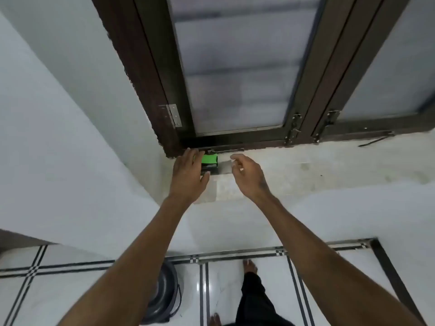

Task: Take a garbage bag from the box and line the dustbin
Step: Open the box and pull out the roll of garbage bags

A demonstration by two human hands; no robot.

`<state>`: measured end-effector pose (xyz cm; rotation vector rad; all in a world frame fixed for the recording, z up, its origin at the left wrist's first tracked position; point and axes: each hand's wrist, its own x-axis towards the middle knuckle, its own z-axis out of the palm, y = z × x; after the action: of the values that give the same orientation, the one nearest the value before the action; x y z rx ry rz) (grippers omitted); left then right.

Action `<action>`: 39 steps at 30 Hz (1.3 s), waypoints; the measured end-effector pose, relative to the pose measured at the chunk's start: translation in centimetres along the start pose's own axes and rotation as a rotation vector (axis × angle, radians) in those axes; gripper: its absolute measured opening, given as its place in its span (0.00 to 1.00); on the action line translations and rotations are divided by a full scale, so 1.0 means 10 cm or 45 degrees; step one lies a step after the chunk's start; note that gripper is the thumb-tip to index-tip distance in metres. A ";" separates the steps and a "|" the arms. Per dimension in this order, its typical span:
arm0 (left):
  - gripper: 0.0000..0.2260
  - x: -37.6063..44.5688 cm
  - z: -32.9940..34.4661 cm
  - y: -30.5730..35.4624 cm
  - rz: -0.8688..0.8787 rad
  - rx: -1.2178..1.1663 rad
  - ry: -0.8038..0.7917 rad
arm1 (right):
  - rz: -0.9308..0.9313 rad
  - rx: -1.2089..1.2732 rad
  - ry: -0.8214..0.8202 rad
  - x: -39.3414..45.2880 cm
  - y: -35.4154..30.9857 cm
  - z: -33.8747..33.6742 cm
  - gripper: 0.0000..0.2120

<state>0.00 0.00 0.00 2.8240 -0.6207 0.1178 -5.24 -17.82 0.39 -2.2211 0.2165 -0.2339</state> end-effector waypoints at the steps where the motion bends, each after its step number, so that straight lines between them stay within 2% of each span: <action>1: 0.28 0.04 0.05 0.00 -0.034 0.025 -0.047 | 0.065 0.082 -0.046 0.06 0.05 0.02 0.15; 11: 0.28 0.21 0.17 0.04 -0.197 0.043 -0.041 | 0.220 0.325 -0.300 0.57 0.37 0.14 0.10; 15: 0.29 0.21 0.15 0.08 -0.179 0.026 -0.041 | 0.251 0.455 -0.427 0.63 0.37 0.12 0.08; 19: 0.30 0.21 0.09 0.15 -0.099 0.130 0.014 | 0.429 0.786 -0.502 0.59 0.39 0.04 0.04; 21: 0.29 0.24 0.04 0.19 -0.061 0.151 0.053 | 0.508 0.957 -0.531 0.55 0.40 -0.03 0.05; 25: 0.29 0.26 -0.06 0.35 -0.010 0.205 0.057 | 0.546 1.060 -0.518 0.47 0.38 -0.16 0.07; 30: 0.29 0.26 -0.13 0.45 0.021 0.203 0.084 | 0.495 0.991 -0.433 0.35 0.38 -0.27 0.06; 33: 0.29 0.28 -0.17 0.52 0.059 0.263 0.032 | 0.480 0.915 -0.400 0.30 0.38 -0.33 0.04; 36: 0.28 0.27 -0.17 0.61 0.090 0.287 -0.064 | 0.468 0.877 -0.309 0.27 0.37 -0.37 0.08; 39: 0.28 0.30 -0.18 0.65 0.059 0.233 -0.077 | 0.479 0.911 -0.260 0.26 0.38 -0.39 0.12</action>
<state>-0.12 -6.46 3.60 2.9995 -0.7237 0.1029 -3.94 -23.73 -0.02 -1.4474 0.3671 0.1139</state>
